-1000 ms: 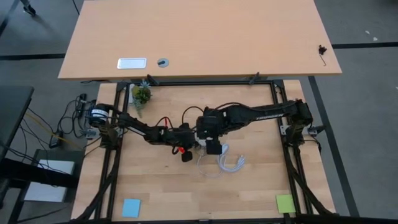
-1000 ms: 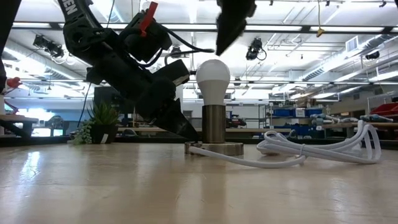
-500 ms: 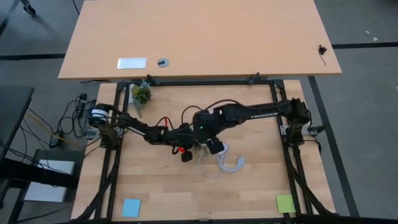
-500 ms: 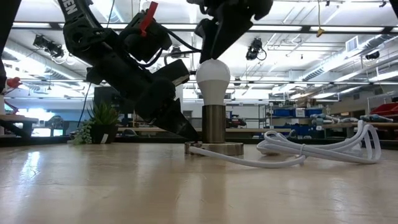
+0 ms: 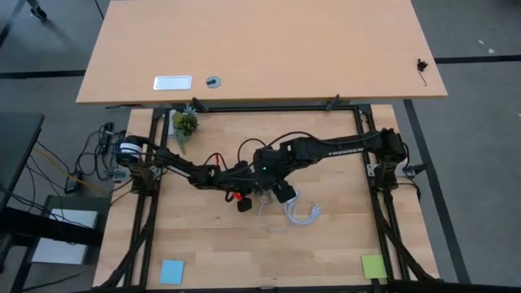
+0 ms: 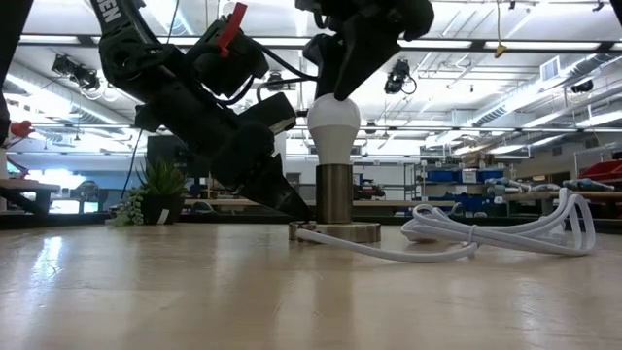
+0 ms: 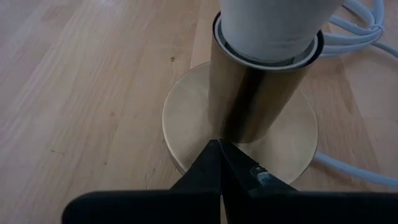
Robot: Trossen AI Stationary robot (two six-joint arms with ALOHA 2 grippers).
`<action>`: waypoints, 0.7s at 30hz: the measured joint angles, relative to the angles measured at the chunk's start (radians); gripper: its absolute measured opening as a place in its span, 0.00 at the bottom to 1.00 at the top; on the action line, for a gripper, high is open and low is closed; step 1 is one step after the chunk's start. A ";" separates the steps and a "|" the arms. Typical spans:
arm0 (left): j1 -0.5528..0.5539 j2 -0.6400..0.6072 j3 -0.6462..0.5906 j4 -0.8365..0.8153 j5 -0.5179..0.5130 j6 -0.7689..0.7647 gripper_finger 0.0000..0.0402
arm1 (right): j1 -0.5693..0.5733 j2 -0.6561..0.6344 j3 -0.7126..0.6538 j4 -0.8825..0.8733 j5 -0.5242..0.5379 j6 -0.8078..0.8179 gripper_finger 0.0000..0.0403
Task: Screw lightbulb
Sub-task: Insert the lightbulb into the lamp socket
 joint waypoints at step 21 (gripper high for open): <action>0.001 0.000 0.000 0.000 -0.014 -0.019 0.00 | 0.006 0.000 0.008 -0.018 0.043 0.711 0.57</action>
